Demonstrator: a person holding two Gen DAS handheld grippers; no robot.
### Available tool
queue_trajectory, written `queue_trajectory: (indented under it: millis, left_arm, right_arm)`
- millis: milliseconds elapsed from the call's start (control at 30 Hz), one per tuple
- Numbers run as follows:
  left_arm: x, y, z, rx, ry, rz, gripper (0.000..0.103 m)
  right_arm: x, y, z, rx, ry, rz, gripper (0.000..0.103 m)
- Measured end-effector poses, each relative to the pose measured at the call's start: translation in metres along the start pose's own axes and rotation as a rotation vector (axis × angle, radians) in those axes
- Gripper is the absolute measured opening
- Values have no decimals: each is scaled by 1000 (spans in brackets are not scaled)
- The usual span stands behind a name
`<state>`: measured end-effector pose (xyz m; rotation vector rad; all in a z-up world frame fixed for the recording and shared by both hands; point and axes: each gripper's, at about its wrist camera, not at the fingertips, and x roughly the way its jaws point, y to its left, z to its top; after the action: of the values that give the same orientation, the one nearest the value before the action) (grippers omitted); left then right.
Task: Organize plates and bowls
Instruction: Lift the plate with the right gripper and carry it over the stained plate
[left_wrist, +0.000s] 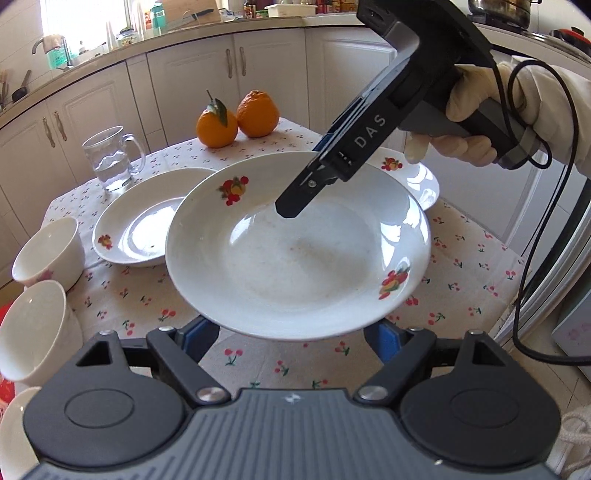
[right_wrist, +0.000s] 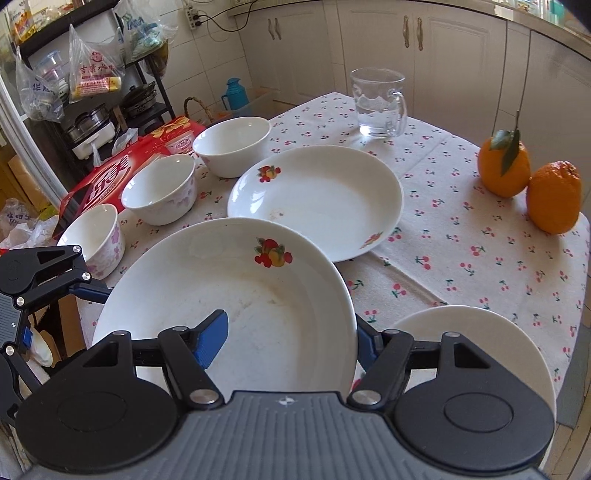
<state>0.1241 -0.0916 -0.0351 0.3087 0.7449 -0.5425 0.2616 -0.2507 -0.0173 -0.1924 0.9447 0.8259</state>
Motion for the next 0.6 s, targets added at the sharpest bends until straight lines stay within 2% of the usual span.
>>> queue_trajectory:
  millis: [400,600]
  left_arm:
    - [46,-30,43,79,15,-115,85]
    - [66,-40,58,110,17,-137,85]
  right_arm:
    - [-37,-58,-35,125,-43,-104,75]
    - [-46,-86,-50,181,-62,-143,75]
